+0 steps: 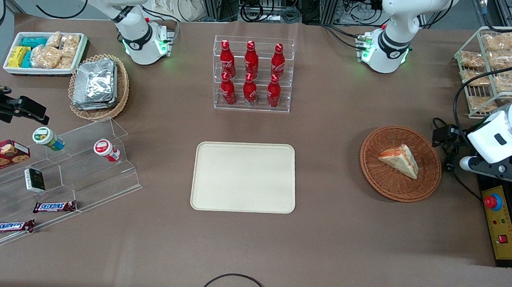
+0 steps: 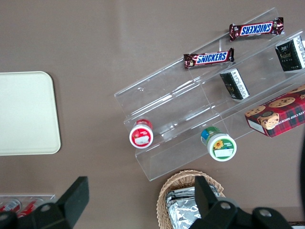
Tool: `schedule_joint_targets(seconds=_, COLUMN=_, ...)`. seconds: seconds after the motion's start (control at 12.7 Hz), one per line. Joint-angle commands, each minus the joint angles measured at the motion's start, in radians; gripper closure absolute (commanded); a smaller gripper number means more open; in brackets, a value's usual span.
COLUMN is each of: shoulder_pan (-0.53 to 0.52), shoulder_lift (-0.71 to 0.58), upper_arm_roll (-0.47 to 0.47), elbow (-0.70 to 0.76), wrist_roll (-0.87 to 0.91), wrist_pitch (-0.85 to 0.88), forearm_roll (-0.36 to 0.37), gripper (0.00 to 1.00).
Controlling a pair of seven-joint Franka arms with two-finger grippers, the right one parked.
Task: Place sandwich from basket to tray
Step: 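Move the left gripper over the wrapped sandwich in the wicker basket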
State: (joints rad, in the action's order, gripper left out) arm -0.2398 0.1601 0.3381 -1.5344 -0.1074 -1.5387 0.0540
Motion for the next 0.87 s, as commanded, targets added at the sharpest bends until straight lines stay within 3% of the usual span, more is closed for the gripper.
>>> schedule_joint_targets(seconds=0.0, shoulder_pan=-0.003, shoulder_lift=0.016, upper_arm_roll=0.007, elbow=0.033, wrist_roll=0.018, wrist_pitch=0.019, forearm_roll=0.015, gripper=0.00)
schedule_joint_targets(seconds=0.31, shoulder_pan=-0.009, shoulder_lift=0.029, upper_arm_roll=0.006, elbow=0.004, wrist_roll=0.102, wrist_pitch=0.028, forearm_roll=0.014, gripper=0.00)
schedule_joint_targets(seconds=0.55, shoulder_pan=-0.004, shoulder_lift=0.035, upper_arm_roll=0.006, elbow=-0.076, wrist_roll=0.640, wrist_pitch=-0.019, forearm_roll=0.018, gripper=0.00)
schedule_joint_targets(seconds=0.79, shoulder_pan=-0.007, shoulder_lift=-0.016, upper_arm_roll=0.006, elbow=-0.290, wrist_roll=0.863, wrist_pitch=-0.252, forearm_roll=0.018, gripper=0.00)
